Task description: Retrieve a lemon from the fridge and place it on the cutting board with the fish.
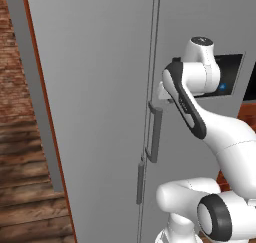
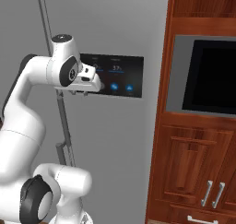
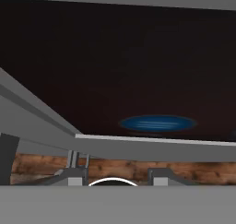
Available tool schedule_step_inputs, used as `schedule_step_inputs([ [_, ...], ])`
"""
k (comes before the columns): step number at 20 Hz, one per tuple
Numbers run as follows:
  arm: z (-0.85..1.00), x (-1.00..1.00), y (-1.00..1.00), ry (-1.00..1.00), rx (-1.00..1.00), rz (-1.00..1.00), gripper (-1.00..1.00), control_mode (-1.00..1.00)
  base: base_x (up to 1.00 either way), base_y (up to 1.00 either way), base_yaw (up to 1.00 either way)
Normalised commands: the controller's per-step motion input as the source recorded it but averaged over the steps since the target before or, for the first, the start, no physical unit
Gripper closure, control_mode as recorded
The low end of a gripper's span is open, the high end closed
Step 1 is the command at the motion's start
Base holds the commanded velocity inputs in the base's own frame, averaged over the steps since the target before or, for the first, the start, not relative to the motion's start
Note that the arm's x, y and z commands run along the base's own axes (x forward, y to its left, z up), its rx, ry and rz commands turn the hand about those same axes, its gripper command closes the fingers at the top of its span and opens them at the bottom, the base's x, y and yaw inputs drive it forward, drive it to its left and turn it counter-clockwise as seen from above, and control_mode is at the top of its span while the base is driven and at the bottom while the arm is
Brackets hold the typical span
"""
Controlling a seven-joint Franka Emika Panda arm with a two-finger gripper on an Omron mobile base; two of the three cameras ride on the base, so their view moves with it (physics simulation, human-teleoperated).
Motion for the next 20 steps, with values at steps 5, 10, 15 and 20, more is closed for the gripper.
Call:
schedule_step_inputs([
  [5, 0.0, 0.0, 0.0, 0.0, 0.0, 0.0, -1.0, 1.0, 0.0, 0.0, 0.0],
  [10, 0.0, 0.0, 0.0, 0.0, 0.0, 0.0, -1.0, 1.0, -0.1, 0.05, 0.0],
  [15, 0.0, 0.0, 0.0, 0.0, 0.0, 0.0, -1.0, 1.0, -0.31, 0.26, -0.02],
  [20, 0.0, 0.0, 0.0, 0.0, 0.0, 0.0, -1.0, 1.0, -0.42, 0.25, -0.06],
])
